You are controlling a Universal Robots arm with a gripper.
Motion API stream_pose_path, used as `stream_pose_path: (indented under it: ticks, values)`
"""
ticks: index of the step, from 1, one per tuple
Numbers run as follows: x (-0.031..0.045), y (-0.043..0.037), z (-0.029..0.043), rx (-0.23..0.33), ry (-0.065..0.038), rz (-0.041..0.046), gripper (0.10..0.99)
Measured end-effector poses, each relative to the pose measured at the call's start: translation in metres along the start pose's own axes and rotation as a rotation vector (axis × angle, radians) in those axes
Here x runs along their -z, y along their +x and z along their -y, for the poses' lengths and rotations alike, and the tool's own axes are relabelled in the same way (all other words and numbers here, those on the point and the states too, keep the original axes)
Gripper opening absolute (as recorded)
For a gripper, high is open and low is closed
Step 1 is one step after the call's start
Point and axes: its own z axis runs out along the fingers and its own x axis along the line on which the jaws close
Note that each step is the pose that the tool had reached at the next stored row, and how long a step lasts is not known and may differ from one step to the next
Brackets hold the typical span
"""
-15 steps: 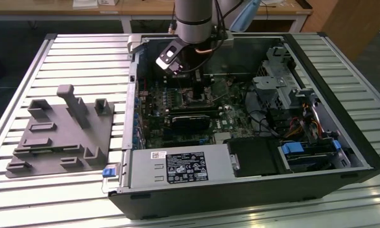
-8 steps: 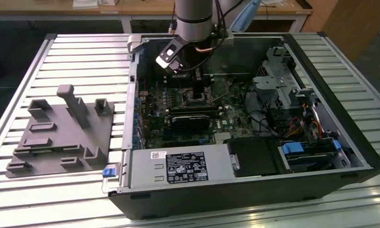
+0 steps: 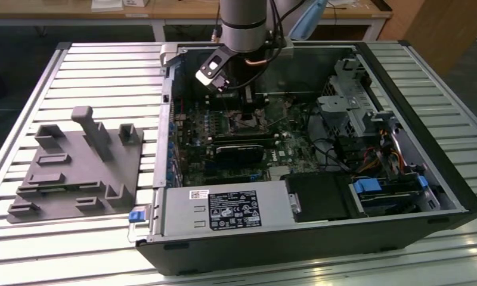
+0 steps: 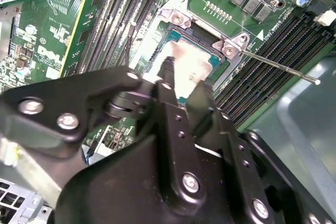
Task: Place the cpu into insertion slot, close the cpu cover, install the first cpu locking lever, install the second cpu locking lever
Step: 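Place the cpu into insertion slot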
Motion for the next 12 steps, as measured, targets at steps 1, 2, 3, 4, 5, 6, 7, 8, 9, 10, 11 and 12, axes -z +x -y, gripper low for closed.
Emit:
stream_pose_path:
  ticks: [1, 2, 3, 4, 5, 6, 7, 8, 9, 10, 11, 12]
  values:
    - [0.0, 0.0, 0.0, 0.0, 0.0, -0.0001, 0.361]
    - [0.0, 0.0, 0.0, 0.0, 0.0, 0.0, 0.302]
    - [0.0001, 0.0, 0.0, 0.0, 0.0, 0.0, 0.243]
    - [0.0001, 0.0, 0.0, 0.0, 0.0, 0.0, 0.243]
    - [0.0001, 0.0, 0.0, 0.0, 0.0, 0.0, 0.184]
    - [0.0001, 0.0, 0.0, 0.0, 0.0, 0.0, 0.125]
    - [0.0002, 0.0, 0.0, 0.0, 0.0, 0.0, 0.125]
    - [0.0002, 0.0, 0.0, 0.0, 0.0, 0.0, 0.106]
    - [0.0002, 0.0, 0.0, 0.0, 0.0, 0.0, 0.106]
    - [0.0003, 0.0, 0.0, 0.0, 0.0, 0.0, 0.106]
    - [0.0003, 0.0, 0.0, 0.0, 0.0, 0.0, 0.106]
    - [0.0003, 0.0, 0.0, 0.0, 0.0, 0.0, 0.106]
